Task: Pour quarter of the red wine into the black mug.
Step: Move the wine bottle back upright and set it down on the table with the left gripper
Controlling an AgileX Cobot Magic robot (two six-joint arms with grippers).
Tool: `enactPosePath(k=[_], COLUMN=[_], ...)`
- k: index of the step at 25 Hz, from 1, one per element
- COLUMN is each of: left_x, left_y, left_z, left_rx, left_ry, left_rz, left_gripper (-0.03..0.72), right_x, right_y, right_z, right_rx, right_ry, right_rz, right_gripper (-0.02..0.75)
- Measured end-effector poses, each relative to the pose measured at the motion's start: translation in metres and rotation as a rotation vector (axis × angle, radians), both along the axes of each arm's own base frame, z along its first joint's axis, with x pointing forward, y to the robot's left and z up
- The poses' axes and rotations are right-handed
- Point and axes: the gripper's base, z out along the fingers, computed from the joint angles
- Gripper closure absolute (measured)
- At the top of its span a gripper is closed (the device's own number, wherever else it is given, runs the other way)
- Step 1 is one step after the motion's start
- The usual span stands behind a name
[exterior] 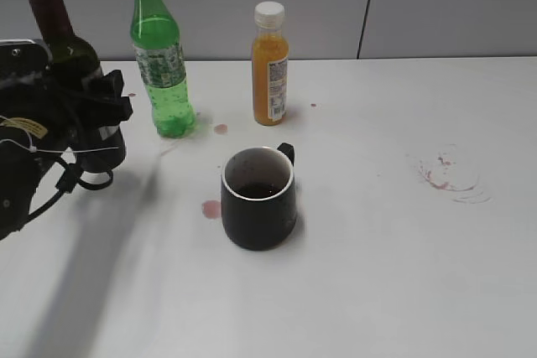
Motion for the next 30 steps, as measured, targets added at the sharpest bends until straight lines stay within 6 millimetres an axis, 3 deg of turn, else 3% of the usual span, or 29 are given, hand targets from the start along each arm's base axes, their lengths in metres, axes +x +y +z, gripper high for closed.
enactPosePath(k=[17,26,30], left_x=[0.019,0.031,0.031], left_y=[0.064,0.07,0.07], left_z=[-0.002,-0.033,-0.038], left_rx=[0.048,0.043,0.036], left_ry=[-0.036,0.013,0.009], left_rz=[-0.264,-0.292,-0.297], left_gripper=[0.137,0.137,0.137], right_x=[0.0,0.0,0.0], right_y=[0.0,0.0,0.0], right_z=[0.0,0.0,0.0], right_rx=[0.0,0.0,0.0], right_ry=[0.0,0.0,0.0], right_rz=[0.0,0.0,0.0], right_gripper=[0.153,0.153,0.153])
